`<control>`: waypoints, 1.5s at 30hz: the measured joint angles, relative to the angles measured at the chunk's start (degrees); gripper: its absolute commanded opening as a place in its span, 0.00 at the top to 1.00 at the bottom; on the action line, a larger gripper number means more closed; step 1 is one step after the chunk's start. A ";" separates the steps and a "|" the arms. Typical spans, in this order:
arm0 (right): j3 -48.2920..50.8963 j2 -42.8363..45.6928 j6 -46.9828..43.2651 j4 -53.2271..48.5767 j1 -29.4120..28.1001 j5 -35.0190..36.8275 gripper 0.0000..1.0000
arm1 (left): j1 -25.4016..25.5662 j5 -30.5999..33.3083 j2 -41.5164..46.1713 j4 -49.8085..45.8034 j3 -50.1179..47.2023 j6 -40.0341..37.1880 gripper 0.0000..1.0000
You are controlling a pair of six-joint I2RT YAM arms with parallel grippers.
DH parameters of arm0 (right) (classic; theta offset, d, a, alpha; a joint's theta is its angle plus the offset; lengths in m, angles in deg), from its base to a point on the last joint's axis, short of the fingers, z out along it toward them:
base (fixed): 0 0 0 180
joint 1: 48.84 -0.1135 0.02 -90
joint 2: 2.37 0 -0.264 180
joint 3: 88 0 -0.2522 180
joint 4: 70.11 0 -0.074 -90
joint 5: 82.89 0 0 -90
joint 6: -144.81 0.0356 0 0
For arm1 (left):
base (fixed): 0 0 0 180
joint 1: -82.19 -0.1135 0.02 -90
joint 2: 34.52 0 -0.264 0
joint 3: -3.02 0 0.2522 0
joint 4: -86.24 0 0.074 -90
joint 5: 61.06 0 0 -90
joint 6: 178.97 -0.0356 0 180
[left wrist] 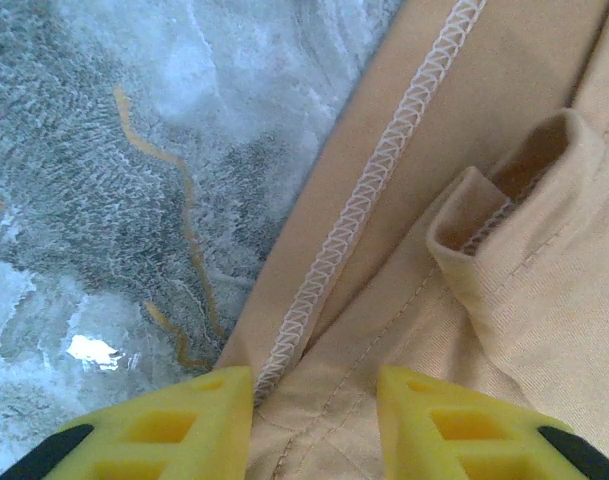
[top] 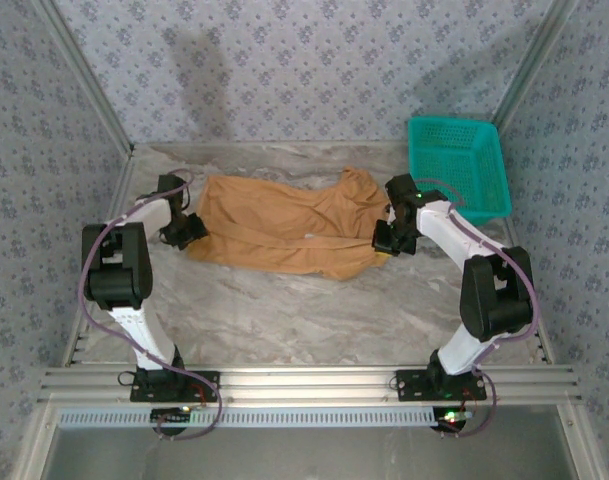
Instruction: Fold the inside-out t-shirt
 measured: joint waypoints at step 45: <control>-23.26 6.43 -1.77 -10.69 4.11 -0.02 1.00 | -3.56 -0.20 27.98 -16.00 35.76 -0.66 1.00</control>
